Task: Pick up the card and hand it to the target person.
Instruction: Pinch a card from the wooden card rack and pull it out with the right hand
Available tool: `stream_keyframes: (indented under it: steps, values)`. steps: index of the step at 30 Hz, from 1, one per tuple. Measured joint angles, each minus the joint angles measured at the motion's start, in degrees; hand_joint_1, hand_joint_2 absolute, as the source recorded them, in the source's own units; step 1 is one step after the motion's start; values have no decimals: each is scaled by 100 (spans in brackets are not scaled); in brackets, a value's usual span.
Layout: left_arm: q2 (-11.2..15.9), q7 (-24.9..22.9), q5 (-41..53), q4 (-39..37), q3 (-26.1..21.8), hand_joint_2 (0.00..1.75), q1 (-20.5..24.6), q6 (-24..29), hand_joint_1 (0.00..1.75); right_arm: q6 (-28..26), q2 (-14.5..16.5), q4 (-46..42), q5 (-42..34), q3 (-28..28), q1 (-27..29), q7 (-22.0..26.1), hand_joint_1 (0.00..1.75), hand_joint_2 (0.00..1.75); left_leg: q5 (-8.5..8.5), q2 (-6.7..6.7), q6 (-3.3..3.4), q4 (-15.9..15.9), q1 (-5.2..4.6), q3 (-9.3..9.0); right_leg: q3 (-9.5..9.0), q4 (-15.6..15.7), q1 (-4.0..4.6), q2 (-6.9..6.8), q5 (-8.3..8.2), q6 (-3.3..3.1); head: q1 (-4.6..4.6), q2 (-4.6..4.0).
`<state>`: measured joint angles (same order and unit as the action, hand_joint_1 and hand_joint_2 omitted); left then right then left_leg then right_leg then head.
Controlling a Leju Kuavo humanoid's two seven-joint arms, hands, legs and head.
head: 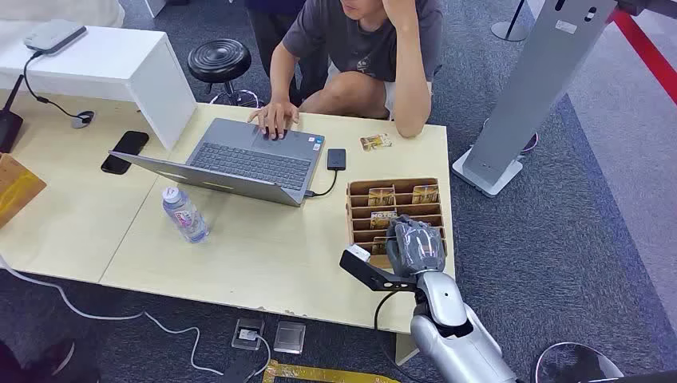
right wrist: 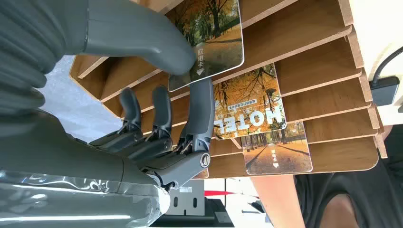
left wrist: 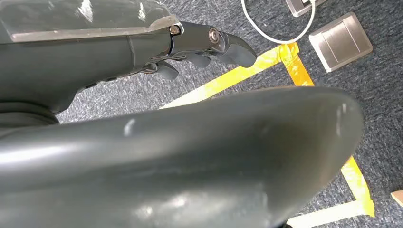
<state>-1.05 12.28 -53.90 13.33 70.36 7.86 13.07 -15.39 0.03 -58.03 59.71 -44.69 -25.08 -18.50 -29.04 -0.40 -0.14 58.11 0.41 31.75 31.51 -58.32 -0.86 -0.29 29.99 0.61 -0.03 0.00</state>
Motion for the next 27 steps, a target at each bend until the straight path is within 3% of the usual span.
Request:
stream_keyframes:
  steps: [14, 27]
  values:
    - [0, 1, 0, 0, 0, 0, -4, 0, 0, -131, 30, 11, 175, -15, 9, -100, 123, 175, 0, 0, 0, 0, 0, -1, 0, 0, 0, 0, 0, 0, 2, 0]
    - [0, -2, -10, 0, -6, 0, -4, -1, 0, -158, 52, 51, 209, -121, 39, -65, 144, 175, 0, 0, 0, 0, 0, -2, 0, 0, 0, 2, 0, 0, 1, 0]
